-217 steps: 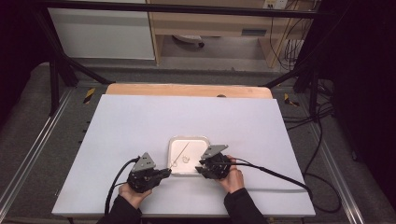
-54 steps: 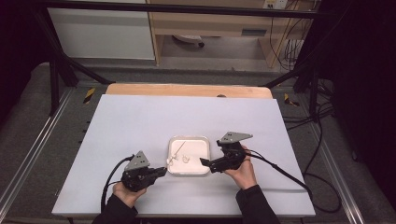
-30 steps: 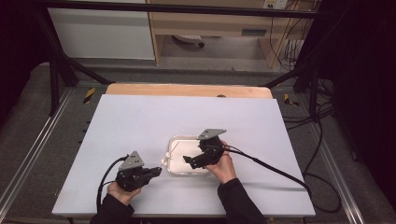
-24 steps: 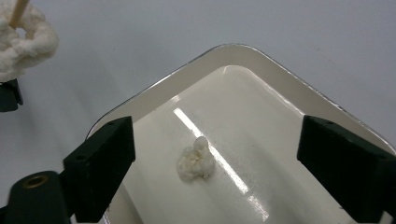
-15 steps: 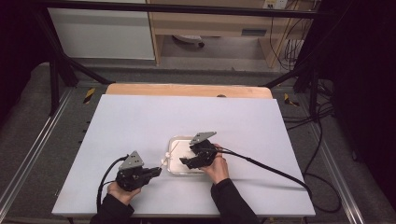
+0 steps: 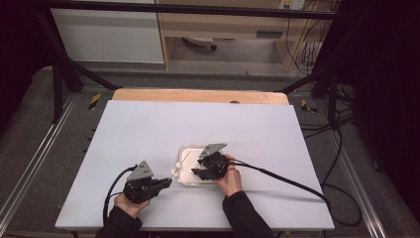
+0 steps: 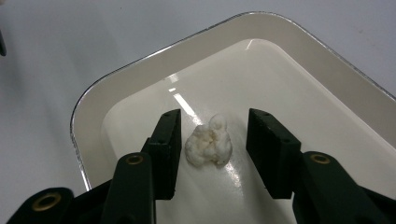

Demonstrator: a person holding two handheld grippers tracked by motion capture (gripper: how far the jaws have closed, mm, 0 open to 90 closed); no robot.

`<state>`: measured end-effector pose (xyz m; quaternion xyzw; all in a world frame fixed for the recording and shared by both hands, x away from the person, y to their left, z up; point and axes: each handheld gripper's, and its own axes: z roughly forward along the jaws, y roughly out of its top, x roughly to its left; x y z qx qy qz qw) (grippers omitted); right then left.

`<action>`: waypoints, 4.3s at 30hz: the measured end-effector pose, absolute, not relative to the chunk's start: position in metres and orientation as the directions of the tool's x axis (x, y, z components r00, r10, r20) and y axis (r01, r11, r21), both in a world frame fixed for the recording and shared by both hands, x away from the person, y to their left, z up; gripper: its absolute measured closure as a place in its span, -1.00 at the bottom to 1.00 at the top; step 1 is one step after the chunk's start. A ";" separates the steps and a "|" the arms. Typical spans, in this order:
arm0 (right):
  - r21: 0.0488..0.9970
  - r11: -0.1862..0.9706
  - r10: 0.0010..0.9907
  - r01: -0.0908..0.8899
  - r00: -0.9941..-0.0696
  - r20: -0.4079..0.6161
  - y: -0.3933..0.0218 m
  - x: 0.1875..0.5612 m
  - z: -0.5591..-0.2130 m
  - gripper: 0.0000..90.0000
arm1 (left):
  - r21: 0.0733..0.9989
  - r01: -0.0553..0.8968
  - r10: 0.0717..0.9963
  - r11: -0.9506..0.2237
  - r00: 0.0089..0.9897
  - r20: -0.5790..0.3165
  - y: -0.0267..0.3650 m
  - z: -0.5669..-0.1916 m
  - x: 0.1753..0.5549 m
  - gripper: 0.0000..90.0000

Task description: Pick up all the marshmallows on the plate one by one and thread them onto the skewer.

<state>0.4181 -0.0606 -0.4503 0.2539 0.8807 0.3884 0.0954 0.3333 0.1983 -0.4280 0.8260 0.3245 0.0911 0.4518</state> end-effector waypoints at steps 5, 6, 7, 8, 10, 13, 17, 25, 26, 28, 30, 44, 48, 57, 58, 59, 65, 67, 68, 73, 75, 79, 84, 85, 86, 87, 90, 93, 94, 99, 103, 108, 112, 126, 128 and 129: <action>0.735 0.581 0.514 0.350 -0.858 0.002 -0.060 0.416 -0.451 0.39 | 0.806 0.453 0.619 -0.382 0.773 -0.142 0.198 -0.428 0.333 0.97; 0.735 0.582 0.516 0.348 -0.857 -0.002 -0.060 0.416 -0.451 0.43 | 0.805 0.454 0.619 -0.382 0.773 -0.142 0.198 -0.428 0.333 0.97; 0.735 0.582 0.516 0.348 -0.857 -0.003 -0.060 0.415 -0.451 0.45 | 0.805 0.454 0.619 -0.382 0.773 -0.142 0.198 -0.428 0.333 0.97; 0.735 0.581 0.516 0.348 -0.856 -0.003 -0.060 0.415 -0.451 0.46 | 0.805 0.454 0.618 -0.382 0.773 -0.142 0.198 -0.428 0.333 0.97; 0.737 0.582 0.514 0.346 -0.858 -0.004 -0.060 0.415 -0.451 0.48 | 0.805 0.453 0.618 -0.382 0.773 -0.142 0.198 -0.428 0.333 0.97; 0.737 0.580 0.518 0.348 -0.855 -0.003 -0.060 0.415 -0.451 0.51 | 0.805 0.453 0.618 -0.382 0.773 -0.142 0.198 -0.428 0.333 0.97; 0.736 0.577 0.525 0.353 -0.851 -0.004 -0.061 0.415 -0.451 0.54 | 0.805 0.453 0.618 -0.383 0.774 -0.141 0.198 -0.428 0.333 0.97; 0.753 0.542 0.537 0.374 -0.843 0.032 -0.065 0.415 -0.439 0.55 | 0.805 0.450 0.616 -0.385 0.776 -0.139 0.197 -0.428 0.332 0.97; 0.756 0.535 0.538 0.377 -0.842 0.039 -0.065 0.414 -0.437 0.55 | 0.805 0.450 0.615 -0.385 0.776 -0.139 0.197 -0.428 0.332 0.97; 0.760 0.529 0.533 0.377 -0.844 0.048 -0.067 0.414 -0.433 0.55 | 0.805 0.450 0.615 -0.386 0.776 -0.139 0.197 -0.428 0.332 0.97; 0.766 0.520 0.532 0.377 -0.845 0.055 -0.069 0.412 -0.428 0.55 | 0.806 0.450 0.615 -0.386 0.776 -0.139 0.196 -0.428 0.332 0.97; 0.809 0.439 0.521 0.392 -0.844 0.126 -0.086 0.405 -0.403 0.55 | 0.807 0.444 0.612 -0.390 0.780 -0.134 0.195 -0.427 0.331 0.97; 0.822 0.411 0.520 0.395 -0.842 0.145 -0.095 0.404 -0.399 0.55 | 0.808 0.442 0.610 -0.390 0.781 -0.133 0.195 -0.427 0.331 0.97; 0.845 0.347 0.522 0.407 -0.832 0.187 -0.115 0.399 -0.387 0.55 | 0.810 0.436 0.605 -0.391 0.785 -0.131 0.192 -0.427 0.330 0.97; 0.848 0.343 0.520 0.405 -0.833 0.187 -0.117 0.398 -0.386 0.55 | 0.811 0.435 0.604 -0.392 0.786 -0.130 0.192 -0.427 0.330 0.97; 0.850 0.334 0.520 0.406 -0.832 0.194 -0.119 0.398 -0.385 0.56 | 0.810 0.433 0.602 -0.396 0.788 -0.127 0.192 -0.427 0.330 0.97; 0.865 0.282 0.519 0.415 -0.824 0.226 -0.131 0.394 -0.377 0.56 | 0.813 0.431 0.600 -0.392 0.789 -0.128 0.191 -0.427 0.329 0.97; 0.867 0.262 0.515 0.423 -0.822 0.245 -0.134 0.393 -0.374 0.56 | 0.813 0.429 0.598 -0.393 0.791 -0.128 0.190 -0.427 0.329 0.97; 0.869 0.258 0.513 0.423 -0.822 0.248 -0.135 0.393 -0.372 0.56 | 0.812 0.427 0.597 -0.398 0.792 -0.124 0.190 -0.427 0.329 0.97; 0.873 0.214 0.490 0.438 -0.821 0.291 -0.139 0.391 -0.365 0.57 | 0.813 0.421 0.591 -0.402 0.798 -0.121 0.188 -0.427 0.328 0.97; 0.875 0.202 0.479 0.440 -0.823 0.304 -0.140 0.391 -0.363 0.57 | 0.814 0.421 0.589 -0.400 0.799 -0.123 0.187 -0.427 0.328 0.97; 0.876 0.180 0.463 0.448 -0.824 0.326 -0.140 0.392 -0.362 0.56 | 0.816 0.414 0.583 -0.402 0.804 -0.120 0.186 -0.426 0.327 0.97; 0.874 0.139 0.433 0.465 -0.822 0.369 -0.140 0.395 -0.361 0.56 | 0.821 0.403 0.571 -0.405 0.812 -0.117 0.183 -0.426 0.325 0.97; 0.874 0.132 0.431 0.468 -0.821 0.375 -0.139 0.396 -0.361 0.55 | 0.822 0.401 0.571 -0.404 0.813 -0.116 0.183 -0.426 0.325 0.97; 0.872 0.126 0.425 0.473 -0.820 0.384 -0.139 0.396 -0.361 0.55 | 0.822 0.397 0.568 -0.408 0.816 -0.112 0.182 -0.425 0.325 0.97; 0.871 0.120 0.423 0.476 -0.819 0.389 -0.139 0.397 -0.361 0.55 | 0.824 0.394 0.565 -0.407 0.818 -0.112 0.182 -0.425 0.324 0.97; 0.868 0.104 0.412 0.486 -0.815 0.407 -0.138 0.400 -0.363 0.55 | 0.825 0.390 0.564 -0.409 0.819 -0.107 0.181 -0.425 0.323 0.97; 0.858 0.091 0.401 0.506 -0.807 0.433 -0.135 0.403 -0.366 0.55 | 0.826 0.387 0.561 -0.409 0.821 -0.107 0.180 -0.425 0.323 0.97; 0.858 0.090 0.398 0.506 -0.808 0.435 -0.134 0.404 -0.367 0.55 | 0.826 0.385 0.559 -0.412 0.822 -0.104 0.179 -0.425 0.322 0.97; 0.845 0.079 0.372 0.529 -0.802 0.467 -0.127 0.406 -0.372 0.55 | 0.826 0.379 0.556 -0.416 0.825 -0.099 0.178 -0.425 0.322 0.97; 0.840 0.078 0.363 0.538 -0.800 0.479 -0.124 0.407 -0.376 0.55 | 0.828 0.378 0.554 -0.415 0.827 -0.100 0.178 -0.425 0.322 0.97; 0.834 0.077 0.354 0.547 -0.797 0.490 -0.122 0.407 -0.379 0.55 | 0.830 0.377 0.553 -0.412 0.827 -0.101 0.178 -0.425 0.322 0.97; 0.831 0.072 0.345 0.552 -0.795 0.498 -0.120 0.407 -0.382 0.55 | 0.829 0.378 0.552 -0.411 0.827 -0.103 0.178 -0.425 0.322 0.97; 0.816 0.063 0.319 0.575 -0.786 0.529 -0.113 0.405 -0.391 0.67 | 0.826 0.350 0.537 -0.441 0.841 -0.070 0.175 -0.426 0.320 0.97; 0.811 0.069 0.316 0.580 -0.784 0.534 -0.112 0.404 -0.393 0.68 | 0.821 0.348 0.537 -0.452 0.841 -0.061 0.174 -0.427 0.320 0.97; 0.812 0.070 0.314 0.579 -0.786 0.533 -0.112 0.404 -0.393 0.69 | 0.821 0.347 0.537 -0.454 0.841 -0.058 0.174 -0.428 0.320 0.97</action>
